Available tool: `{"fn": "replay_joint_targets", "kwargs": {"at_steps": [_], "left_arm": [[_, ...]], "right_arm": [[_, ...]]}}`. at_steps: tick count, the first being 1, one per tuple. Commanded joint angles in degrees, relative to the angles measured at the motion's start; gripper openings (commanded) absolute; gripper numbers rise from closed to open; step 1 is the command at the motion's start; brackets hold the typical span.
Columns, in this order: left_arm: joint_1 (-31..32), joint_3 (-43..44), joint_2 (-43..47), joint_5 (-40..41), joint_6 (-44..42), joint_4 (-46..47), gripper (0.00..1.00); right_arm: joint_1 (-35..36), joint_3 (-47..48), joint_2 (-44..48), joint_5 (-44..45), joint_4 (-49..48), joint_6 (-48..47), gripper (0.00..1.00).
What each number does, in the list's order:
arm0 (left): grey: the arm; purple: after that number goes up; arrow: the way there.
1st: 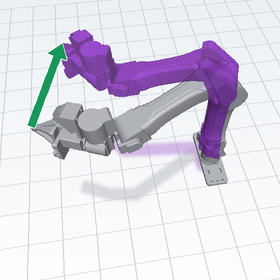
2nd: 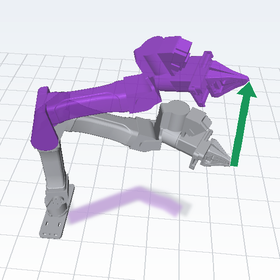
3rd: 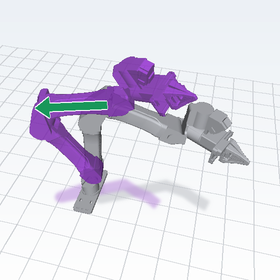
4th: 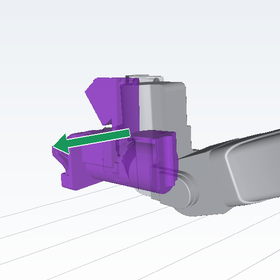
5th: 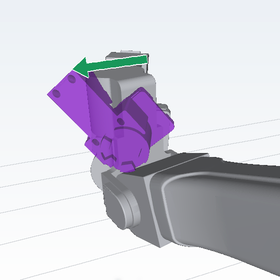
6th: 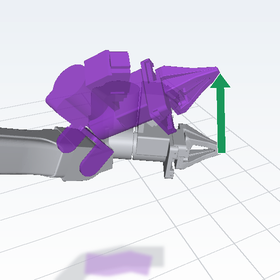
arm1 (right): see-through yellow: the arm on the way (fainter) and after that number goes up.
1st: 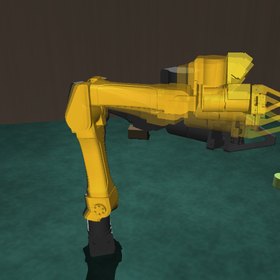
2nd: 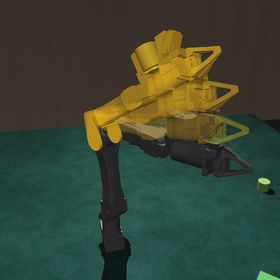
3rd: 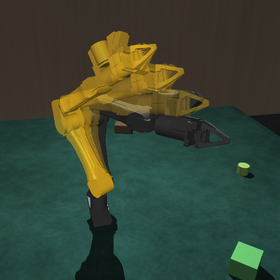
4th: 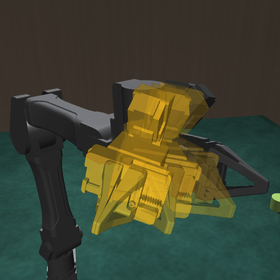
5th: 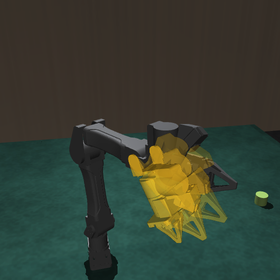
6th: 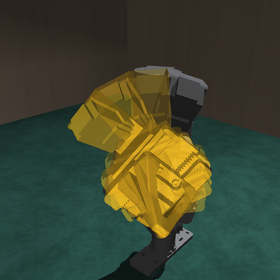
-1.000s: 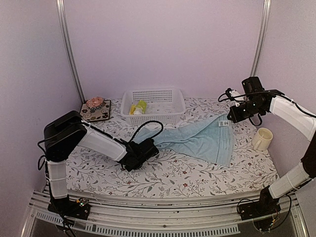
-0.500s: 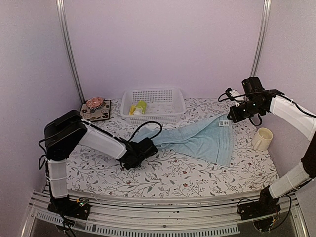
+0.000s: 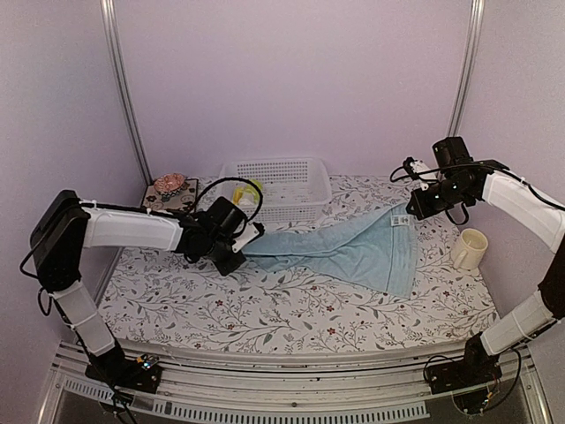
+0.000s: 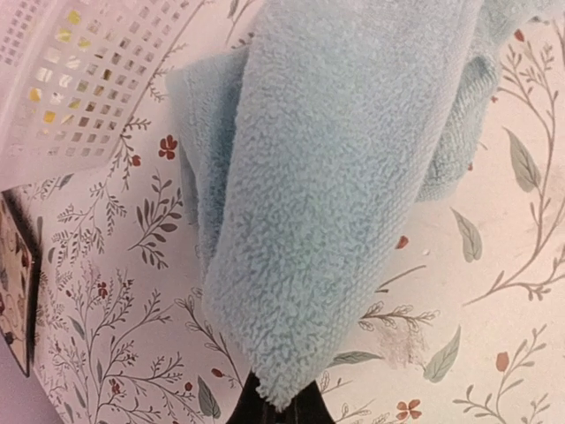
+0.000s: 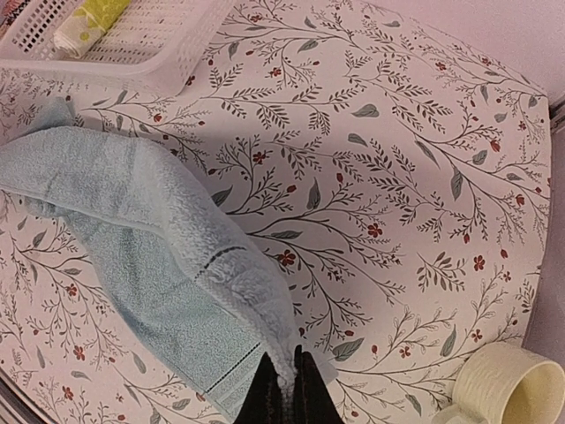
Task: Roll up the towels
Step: Pick up the towel from the center of the board, then flatten out the towel at the center of the board.
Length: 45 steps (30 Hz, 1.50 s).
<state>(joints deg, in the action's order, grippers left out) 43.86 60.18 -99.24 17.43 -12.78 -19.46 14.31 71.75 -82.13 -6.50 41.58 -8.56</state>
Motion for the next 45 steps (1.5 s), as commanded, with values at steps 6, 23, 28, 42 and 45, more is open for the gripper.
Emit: {"fn": "replay_joint_targets", "kwargs": {"at_steps": [6, 23, 28, 42, 45], "left_arm": [[-1.86, 4.06, 5.63, -9.77, -2.83, -8.08, 0.0], [0.3, 2.4, 35.11, 0.77, -5.99, -6.49, 0.0], [2.92, -1.73, 45.8, -2.06, -7.1, -4.21, 0.0], [-2.9, 3.0, 24.67, 2.16, 0.9, -13.93, 0.0], [-5.25, 5.09, 16.1, 3.36, 2.41, -13.97, 0.0]], "right_arm": [[0.2, -4.24, 10.43, 0.42, -4.38, -3.52, 0.02], [0.29, -7.3, 33.88, -4.83, -7.92, -11.09, 0.02], [0.33, -6.44, 40.44, -4.95, -7.66, -11.67, 0.03], [0.29, -5.41, 16.05, 5.49, -1.78, -1.99, 0.03], [0.32, -6.09, 9.06, 6.31, -3.07, -0.81, 0.03]]}}
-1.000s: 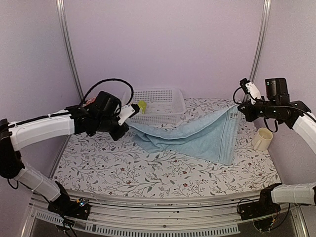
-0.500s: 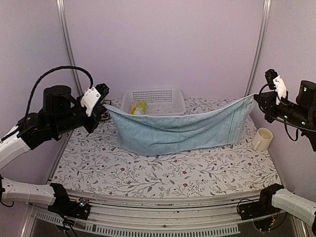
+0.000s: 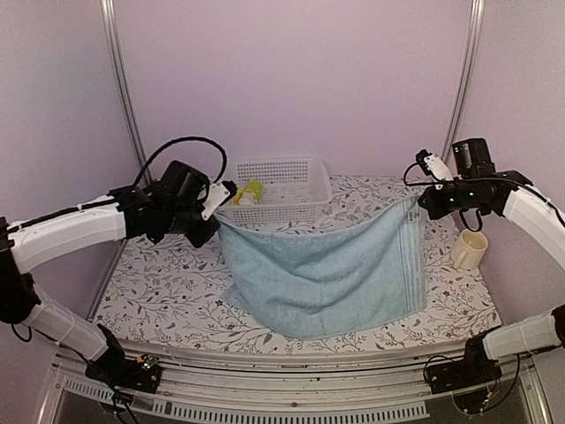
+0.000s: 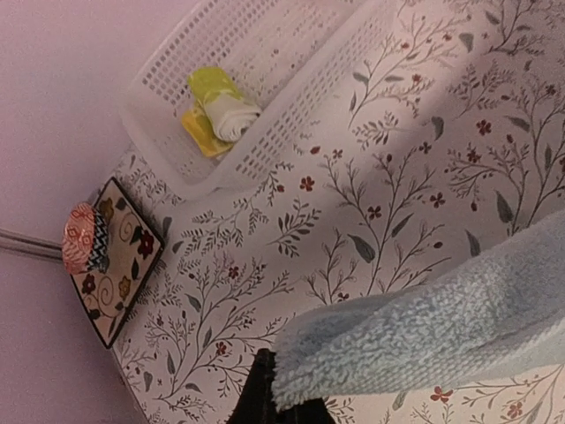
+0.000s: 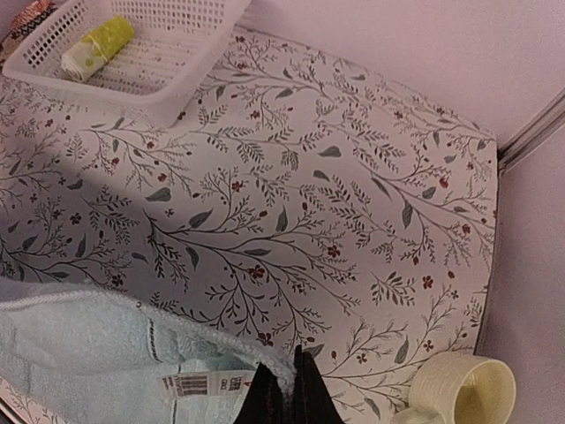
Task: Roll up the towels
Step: Flatten out the towel at the center of the board.
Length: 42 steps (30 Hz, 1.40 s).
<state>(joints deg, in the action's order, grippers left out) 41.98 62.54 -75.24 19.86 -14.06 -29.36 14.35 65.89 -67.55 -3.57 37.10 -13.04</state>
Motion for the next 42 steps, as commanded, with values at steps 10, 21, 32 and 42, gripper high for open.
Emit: {"fn": "replay_joint_targets", "kwargs": {"at_steps": [10, 21, 32, 42], "left_arm": [[-5.86, 20.32, -31.89, 4.45, 8.06, -6.39, 0.0], [-2.87, 24.46, -33.39, 8.94, 8.28, -7.88, 0.0], [-0.89, 16.5, -18.15, 17.3, 14.01, -17.47, 0.0], [6.38, 16.27, -6.38, 22.09, 24.74, -33.33, 0.0]], "right_arm": [[-0.08, 4.4, -22.46, 15.59, -0.09, 5.06, 0.03], [-3.02, 3.88, -16.75, 16.79, -3.57, 6.4, 0.02], [-2.93, 0.92, -4.26, 10.25, 1.67, 6.21, 0.02], [2.85, 2.91, 7.15, 9.35, 8.31, 8.68, 0.02]]}}
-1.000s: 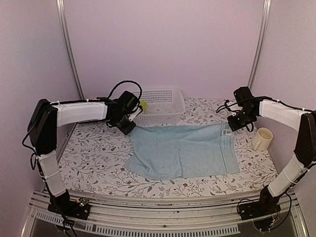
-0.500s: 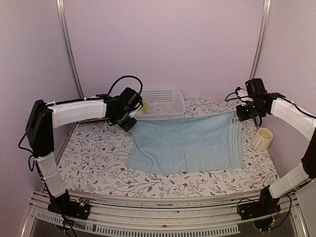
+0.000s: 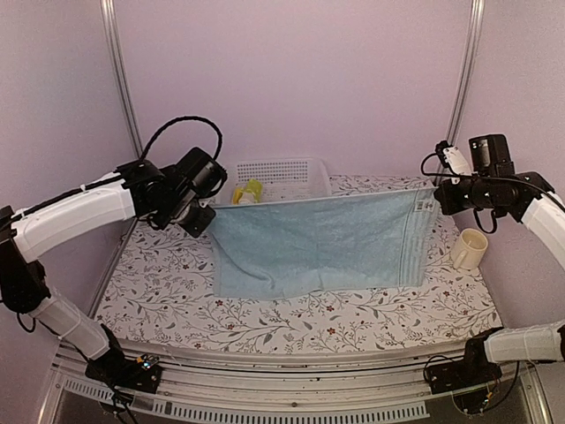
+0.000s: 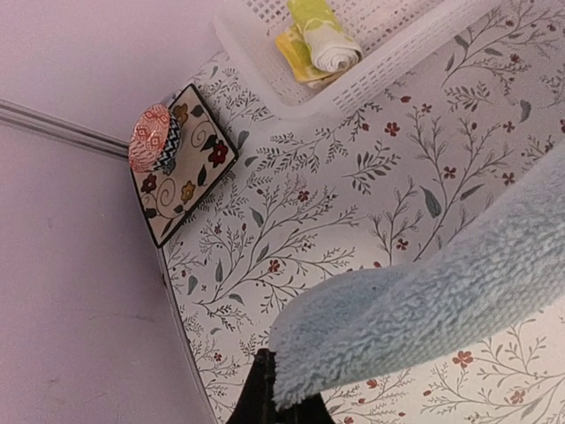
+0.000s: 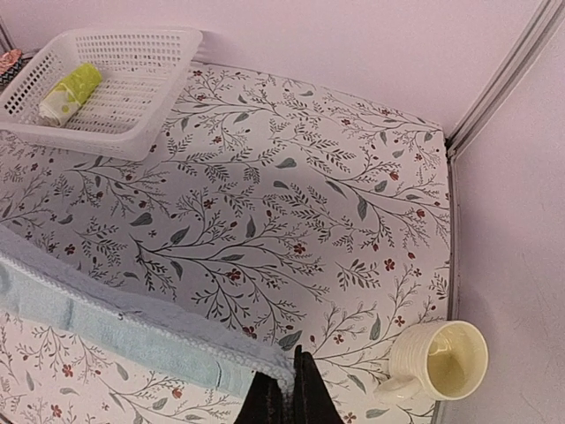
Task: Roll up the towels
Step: Flatten out the towel at the center of the board.
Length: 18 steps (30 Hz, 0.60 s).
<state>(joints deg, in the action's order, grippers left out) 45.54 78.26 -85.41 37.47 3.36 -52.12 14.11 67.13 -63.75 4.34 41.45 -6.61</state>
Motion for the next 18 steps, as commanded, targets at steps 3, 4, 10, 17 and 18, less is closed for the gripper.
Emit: {"fn": "replay_joint_targets", "kwargs": {"at_steps": [3, 4, 10, 17, 18], "left_arm": [[5.5, 3.06, 6.07, 5.46, 13.74, -17.84, 0.0], [6.42, 4.34, 6.91, 5.09, 15.29, -19.23, 0.0], [8.8, 15.75, 5.17, 4.29, 17.32, -26.29, 0.0], [8.29, 21.77, -1.65, 4.02, 14.8, -26.41, 0.0], [7.24, 21.61, -3.12, 3.9, 14.54, -26.41, 0.0]], "right_arm": [[5.4, 2.65, 5.54, 3.46, 6.87, 4.92, 0.02], [6.44, 4.27, 5.97, 4.25, 7.7, 5.79, 0.02], [10.32, 9.48, 6.41, 11.21, 12.86, 9.97, 0.02], [10.56, 6.73, 3.19, 13.37, 11.99, 13.71, 0.03], [10.55, 5.83, 2.01, 13.44, 10.72, 14.16, 0.03]]}}
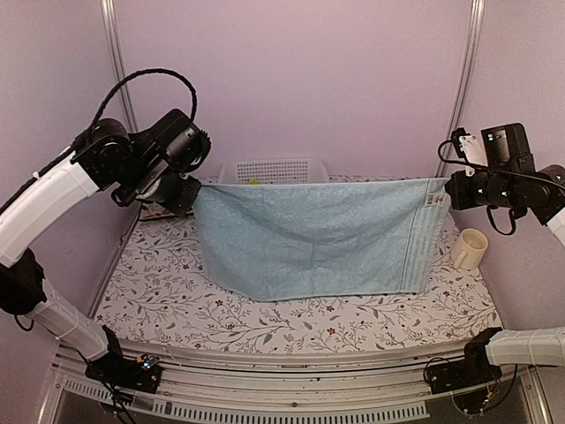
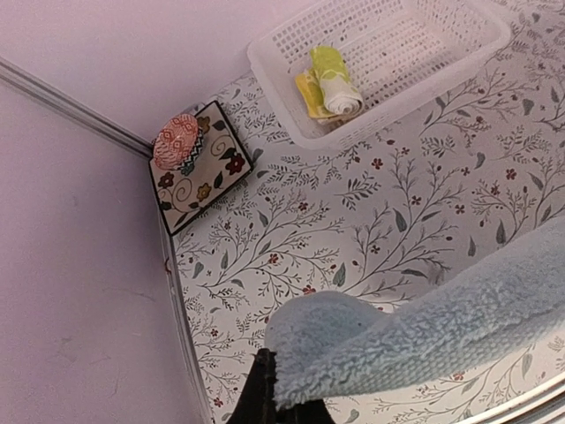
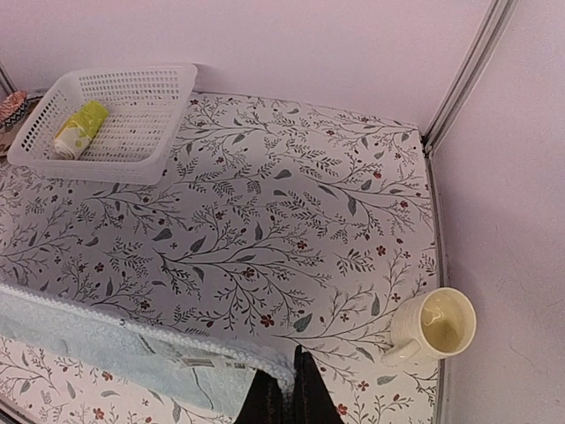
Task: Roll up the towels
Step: Flatten out the towel at the center of the board.
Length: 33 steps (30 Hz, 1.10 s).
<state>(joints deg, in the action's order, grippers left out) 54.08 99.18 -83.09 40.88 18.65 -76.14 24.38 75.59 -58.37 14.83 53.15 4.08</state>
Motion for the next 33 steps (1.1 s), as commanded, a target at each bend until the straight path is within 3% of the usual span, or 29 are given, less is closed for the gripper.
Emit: {"fn": "replay_joint_targets", "kwargs": {"at_steps": [1, 4, 7, 13, 18, 22, 27, 33], "left_arm": [[-2.87, 0.22, -6.83, -0.45, -0.86, -2.35, 0.0], [-8.66, -2.84, -10.11, -3.18, -1.37, -1.16, 0.0], [-13.94, -6.84, -12.45, -5.02, -6.15, 6.26, 0.0], [-19.71, -2.96, -24.73, -9.46, -14.22, 16.51, 0.0], [-20.06, 5.99, -37.27, -9.92, -16.4, 18.64, 0.0], [-19.97, 10.7, -40.8, -9.7, -17.07, 19.38, 0.0], [-18.43, 9.99, -40.66, -4.82, -16.97, 22.02, 0.0], [-13.34, 3.4, -37.44, -1.56, -24.17, 36.42, 0.0]], "right_arm": [[0.23, -3.51, -4.7, 3.34, -2.15, 3.81, 0.03], [0.16, -4.96, -10.45, 5.86, -5.98, 3.74, 0.04], [-1.73, -4.69, -17.39, 7.37, -10.57, 1.39, 0.05], [-10.22, 2.94, -30.49, 7.19, -15.85, -3.32, 0.04], [-12.6, 6.9, -37.35, 9.01, -17.77, -8.06, 0.04], [-13.57, 7.25, -39.27, 8.92, -18.79, -8.66, 0.04], [-13.66, 6.19, -39.66, 7.34, -19.81, -7.76, 0.04], [-16.94, 2.91, -37.23, 5.92, -22.87, -6.23, 0.04]]}}
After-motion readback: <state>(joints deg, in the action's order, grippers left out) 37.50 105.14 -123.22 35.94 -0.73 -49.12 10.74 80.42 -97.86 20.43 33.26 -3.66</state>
